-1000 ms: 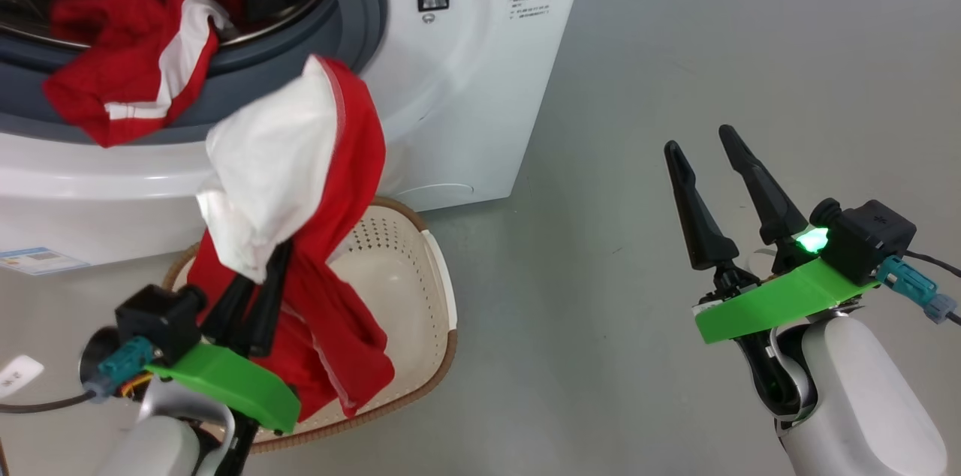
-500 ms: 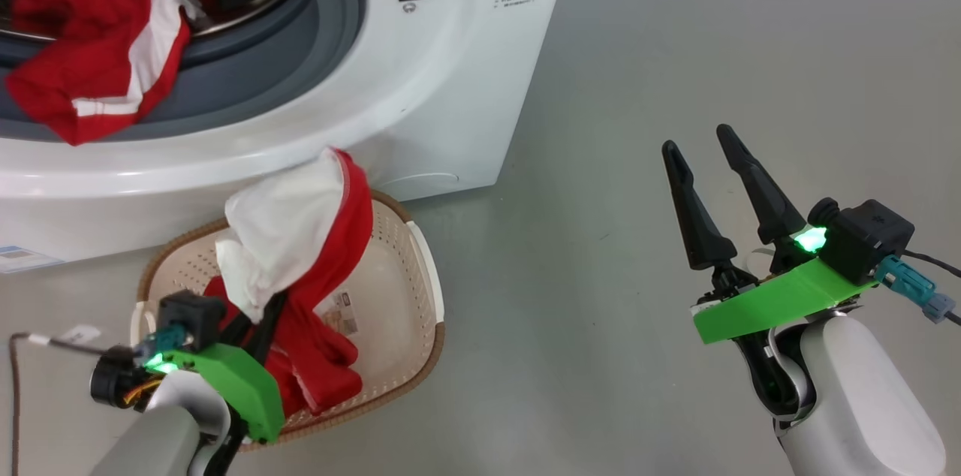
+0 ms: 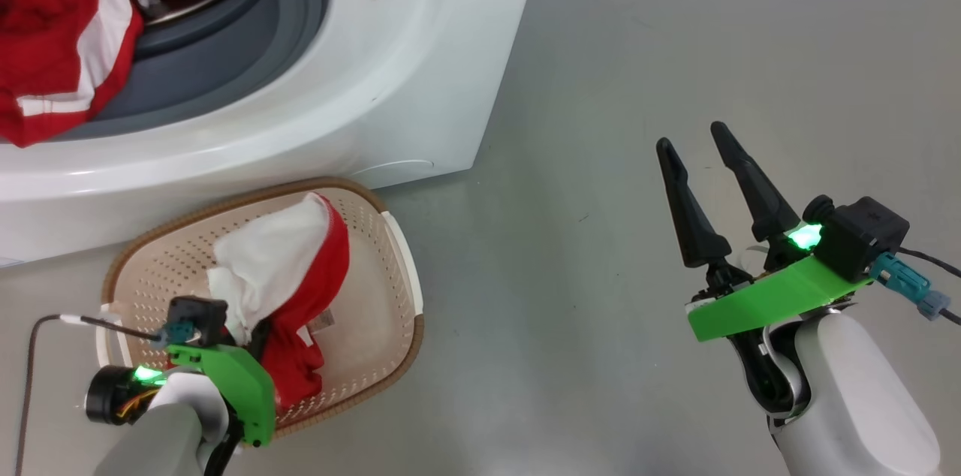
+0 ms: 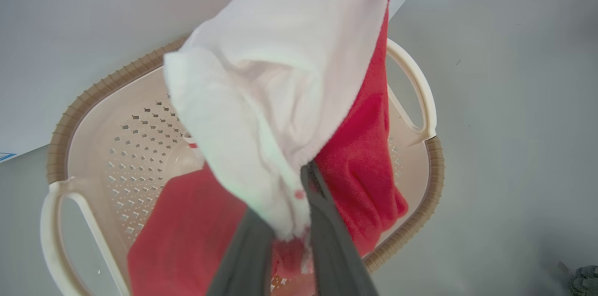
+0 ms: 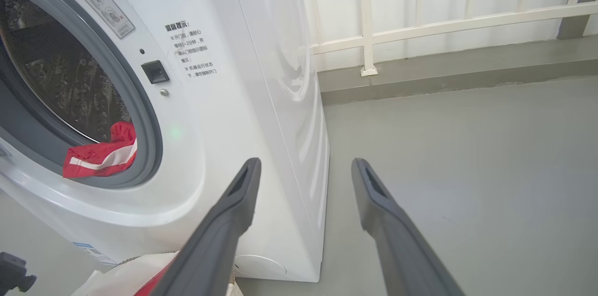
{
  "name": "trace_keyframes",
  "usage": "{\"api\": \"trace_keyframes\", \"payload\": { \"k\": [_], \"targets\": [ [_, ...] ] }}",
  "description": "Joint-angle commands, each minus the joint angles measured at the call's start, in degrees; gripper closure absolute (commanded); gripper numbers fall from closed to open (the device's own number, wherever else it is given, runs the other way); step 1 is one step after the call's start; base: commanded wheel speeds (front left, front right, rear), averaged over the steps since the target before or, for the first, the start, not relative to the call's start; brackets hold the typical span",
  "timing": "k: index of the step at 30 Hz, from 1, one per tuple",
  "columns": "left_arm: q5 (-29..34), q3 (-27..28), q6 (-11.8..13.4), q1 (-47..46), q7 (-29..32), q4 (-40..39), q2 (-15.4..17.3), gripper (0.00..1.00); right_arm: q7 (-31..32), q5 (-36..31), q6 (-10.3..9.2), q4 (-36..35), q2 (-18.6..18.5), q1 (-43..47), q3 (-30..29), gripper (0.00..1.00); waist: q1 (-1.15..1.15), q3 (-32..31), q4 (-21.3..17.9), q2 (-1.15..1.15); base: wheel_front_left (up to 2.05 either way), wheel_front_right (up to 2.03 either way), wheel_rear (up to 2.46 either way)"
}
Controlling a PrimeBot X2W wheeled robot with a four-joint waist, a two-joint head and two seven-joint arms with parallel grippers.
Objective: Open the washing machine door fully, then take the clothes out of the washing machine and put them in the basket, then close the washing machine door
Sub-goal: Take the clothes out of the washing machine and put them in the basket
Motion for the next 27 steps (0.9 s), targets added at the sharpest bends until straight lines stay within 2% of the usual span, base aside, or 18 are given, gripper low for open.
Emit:
{"api": "trace_keyframes", "payload": {
  "k": [1,2,7,15,20,27],
  "targets": [
    [-0.9,1.2,-0.1,-1.4,-0.9,0.4,1.6,0.07,-0.3,0.4,0.09,-1.2,0.3,-0.9,1.5,0.00,0.00,0.2,-0.2,0.00,0.00,0.00,0.00],
    [-1.2,1.1,-0.1,-1.6,-1.1,1.3,1.3,0.00,-0.3,0.4,0.09,-1.1,0.3,-1.0,1.6,0.00,0.00,0.3,-0.3,0.00,0.00,0.00,0.00],
    [-2.8,-0.3,-0.2,-2.2,-2.2,3.2,0.3,0.00,-0.3,0.3,0.09,-1.1,0.2,-1.1,1.2,0.00,0.00,0.2,-0.2,0.00,0.00,0.00,0.00],
    [-5.7,-1.7,-0.2,-1.8,-4.1,2.1,0.9,0.00,-0.3,0.2,0.09,-0.7,0.3,-0.6,0.9,0.00,0.00,-1.4,1.5,0.00,0.00,0.00,0.00],
    [-6.9,0.3,-0.2,-1.2,-4.7,-0.3,2.0,0.00,-0.3,0.4,0.09,-0.2,-0.1,-0.1,1.3,0.00,0.00,-3.3,3.1,0.00,0.00,0.00,0.00],
    [-4.0,6.8,1.0,2.2,-4.7,-9.5,4.0,0.00,-0.3,0.6,0.09,0.3,-0.6,0.8,1.4,0.00,0.00,-5.9,4.7,0.00,0.00,0.00,0.00]
  ]
}}
